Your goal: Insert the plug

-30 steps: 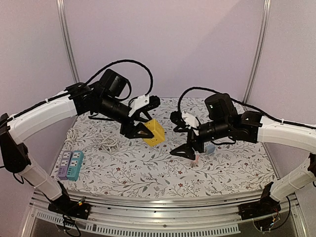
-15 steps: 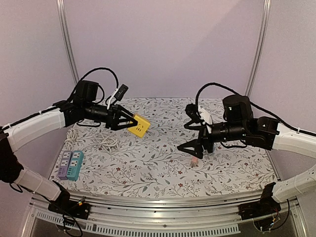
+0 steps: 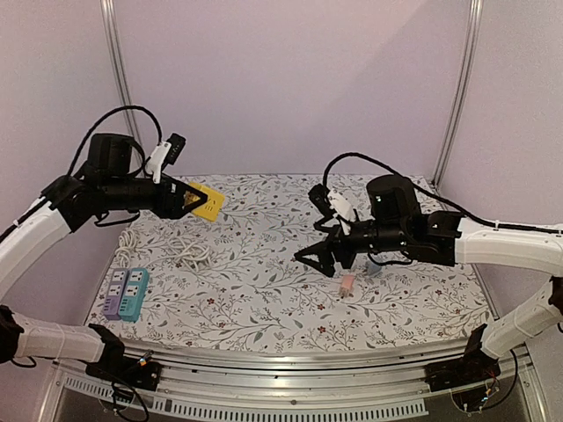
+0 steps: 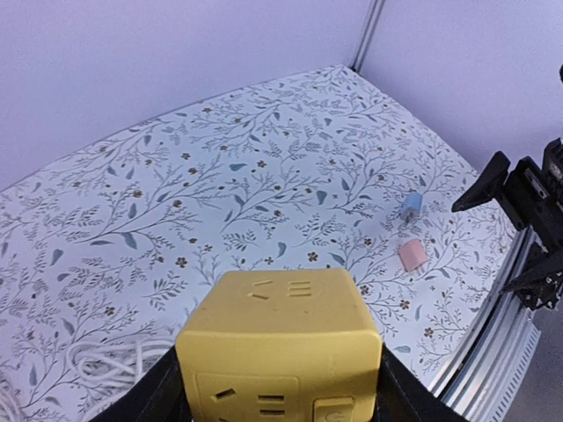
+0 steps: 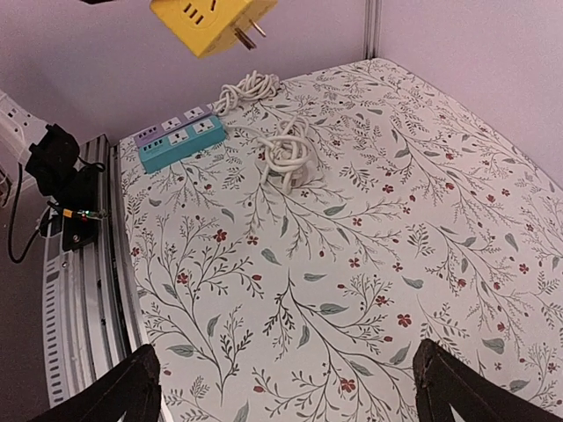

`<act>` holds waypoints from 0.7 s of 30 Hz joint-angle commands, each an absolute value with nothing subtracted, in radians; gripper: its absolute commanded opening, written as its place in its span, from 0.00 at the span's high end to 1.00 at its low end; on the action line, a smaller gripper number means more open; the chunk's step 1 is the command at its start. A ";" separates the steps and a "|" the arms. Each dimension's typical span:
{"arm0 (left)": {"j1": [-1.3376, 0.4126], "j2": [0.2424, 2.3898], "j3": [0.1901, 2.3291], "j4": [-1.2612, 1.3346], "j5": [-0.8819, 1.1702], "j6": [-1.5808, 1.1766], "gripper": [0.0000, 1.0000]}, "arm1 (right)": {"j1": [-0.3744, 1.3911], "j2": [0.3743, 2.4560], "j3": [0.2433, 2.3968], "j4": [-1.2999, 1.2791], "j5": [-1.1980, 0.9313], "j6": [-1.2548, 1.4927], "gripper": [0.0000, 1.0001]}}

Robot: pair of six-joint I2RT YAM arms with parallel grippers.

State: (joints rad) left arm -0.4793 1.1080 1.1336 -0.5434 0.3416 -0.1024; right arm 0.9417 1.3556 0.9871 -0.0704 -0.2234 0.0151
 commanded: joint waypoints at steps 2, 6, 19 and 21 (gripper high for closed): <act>-0.470 0.989 1.195 -0.744 -0.150 -0.132 1.00 | 0.999 1.504 1.129 0.018 -0.171 0.041 0.01; -0.469 0.949 1.225 -0.818 -0.252 -0.163 1.00 | 1.041 1.681 1.295 0.043 -0.180 0.041 0.01; -0.470 0.865 1.217 -0.926 -0.245 -0.311 1.00 | 1.067 2.329 1.901 0.065 -0.215 0.048 0.01; -0.470 0.851 1.210 -0.928 -0.233 -0.329 1.00 | 1.066 2.398 1.946 0.085 -0.226 0.055 0.01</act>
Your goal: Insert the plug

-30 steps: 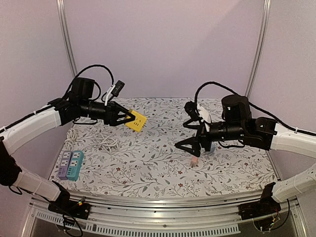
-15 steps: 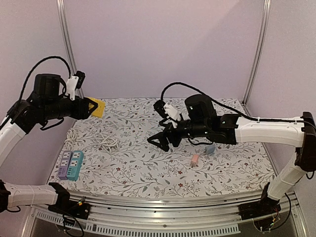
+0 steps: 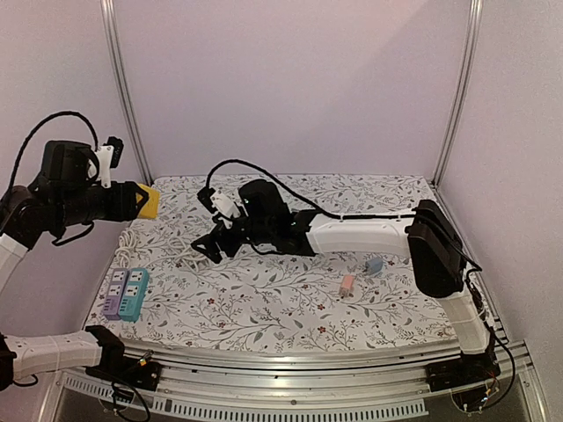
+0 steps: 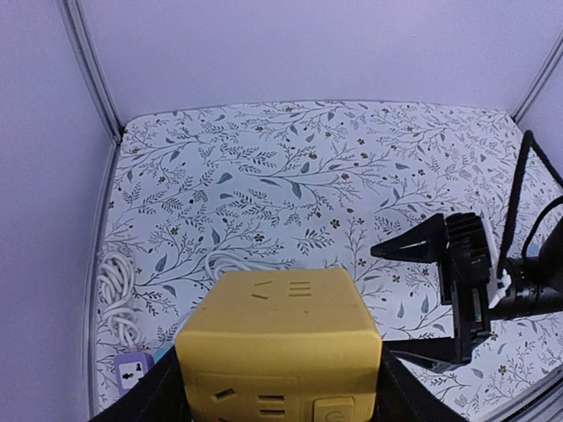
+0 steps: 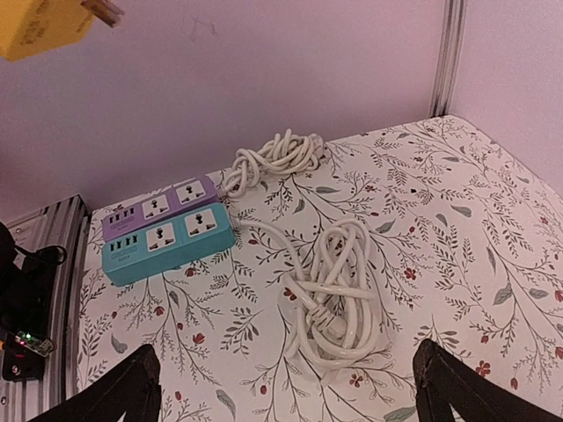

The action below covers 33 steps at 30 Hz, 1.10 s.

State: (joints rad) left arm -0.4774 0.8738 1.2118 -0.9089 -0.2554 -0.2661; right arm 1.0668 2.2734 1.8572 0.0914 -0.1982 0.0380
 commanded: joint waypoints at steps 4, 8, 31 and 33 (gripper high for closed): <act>-0.469 0.820 1.199 -0.940 -0.229 -0.355 1.00 | 1.067 2.497 2.024 0.102 -0.223 0.063 0.01; -0.470 0.803 1.195 -0.971 -0.222 -0.351 1.00 | 1.067 2.560 2.045 0.146 -0.261 0.061 0.01; -0.470 0.854 1.206 -0.959 -0.159 -0.312 1.00 | 1.058 2.758 2.174 0.302 -0.100 0.208 0.05; -0.469 0.860 1.207 -0.955 -0.154 -0.309 1.00 | 1.058 2.767 2.182 0.302 -0.085 0.227 0.03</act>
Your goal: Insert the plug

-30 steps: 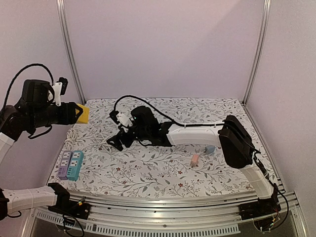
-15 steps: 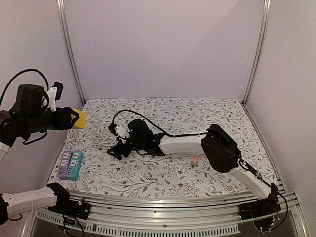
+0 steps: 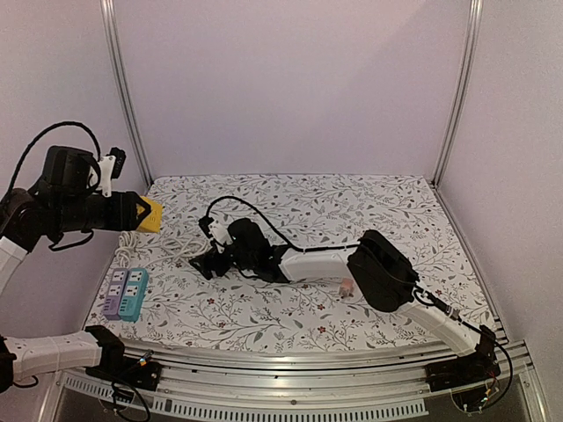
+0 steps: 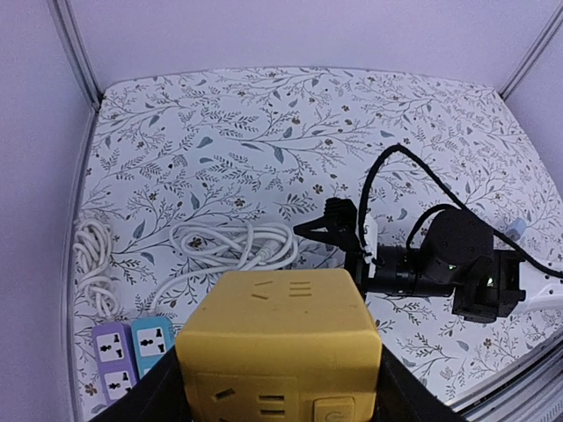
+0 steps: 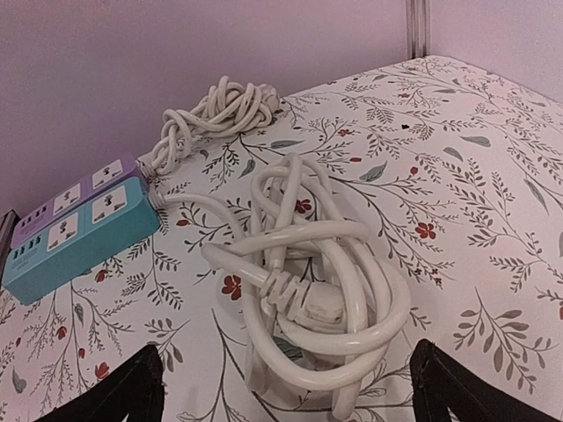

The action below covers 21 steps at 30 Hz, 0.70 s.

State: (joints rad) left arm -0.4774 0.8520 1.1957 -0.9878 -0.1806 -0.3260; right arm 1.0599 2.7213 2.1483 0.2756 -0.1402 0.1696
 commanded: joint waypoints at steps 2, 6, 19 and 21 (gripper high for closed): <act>-0.470 0.864 1.207 -0.951 -0.149 -0.306 1.00 | 1.059 2.775 2.192 0.302 -0.080 0.254 0.03; -0.469 0.867 1.204 -0.950 -0.148 -0.302 1.00 | 1.059 2.794 2.220 0.302 -0.075 0.319 0.05; -0.469 0.838 1.191 -0.972 -0.134 -0.310 1.00 | 1.059 2.900 2.338 0.316 -0.073 0.359 0.60; -0.469 0.838 1.195 -0.977 -0.141 -0.305 1.00 | 1.060 2.895 2.335 0.314 -0.068 0.340 0.71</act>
State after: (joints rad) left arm -0.4774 0.8478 1.1938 -0.9844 -0.1421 -0.3164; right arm 1.0592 2.8563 2.3177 0.3183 -0.0853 0.3683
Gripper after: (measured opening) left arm 0.632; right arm 0.366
